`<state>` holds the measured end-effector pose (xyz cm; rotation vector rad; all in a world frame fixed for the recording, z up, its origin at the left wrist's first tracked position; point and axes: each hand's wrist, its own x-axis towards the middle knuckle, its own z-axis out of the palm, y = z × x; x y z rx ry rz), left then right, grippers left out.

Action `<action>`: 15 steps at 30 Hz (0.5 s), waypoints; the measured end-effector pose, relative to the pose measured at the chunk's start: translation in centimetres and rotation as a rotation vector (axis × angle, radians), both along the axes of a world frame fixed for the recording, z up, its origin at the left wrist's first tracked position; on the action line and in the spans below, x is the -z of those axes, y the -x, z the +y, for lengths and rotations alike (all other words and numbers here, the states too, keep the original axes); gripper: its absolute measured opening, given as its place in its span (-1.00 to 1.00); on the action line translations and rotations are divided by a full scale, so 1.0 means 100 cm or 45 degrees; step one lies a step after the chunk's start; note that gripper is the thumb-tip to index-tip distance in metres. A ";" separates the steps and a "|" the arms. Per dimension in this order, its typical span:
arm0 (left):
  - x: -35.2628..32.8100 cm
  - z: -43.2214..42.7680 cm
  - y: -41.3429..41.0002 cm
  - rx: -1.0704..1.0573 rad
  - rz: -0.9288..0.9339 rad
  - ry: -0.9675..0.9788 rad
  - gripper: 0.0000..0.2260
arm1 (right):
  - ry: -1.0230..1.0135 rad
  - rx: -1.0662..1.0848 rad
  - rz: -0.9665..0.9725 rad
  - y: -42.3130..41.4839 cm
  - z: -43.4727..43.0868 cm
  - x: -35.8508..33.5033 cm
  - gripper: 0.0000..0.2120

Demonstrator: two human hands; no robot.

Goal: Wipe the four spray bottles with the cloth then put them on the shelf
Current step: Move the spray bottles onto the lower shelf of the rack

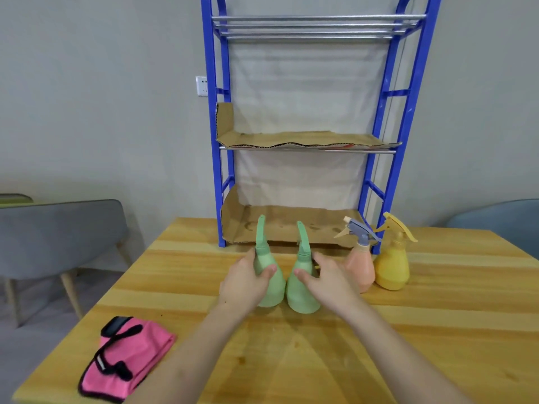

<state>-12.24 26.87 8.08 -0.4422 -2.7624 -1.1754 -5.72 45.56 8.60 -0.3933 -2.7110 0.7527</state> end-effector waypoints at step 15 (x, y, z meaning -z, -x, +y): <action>-0.065 0.030 0.164 -0.117 0.062 0.033 -0.67 | 0.091 0.057 0.001 0.160 0.019 -0.070 -0.73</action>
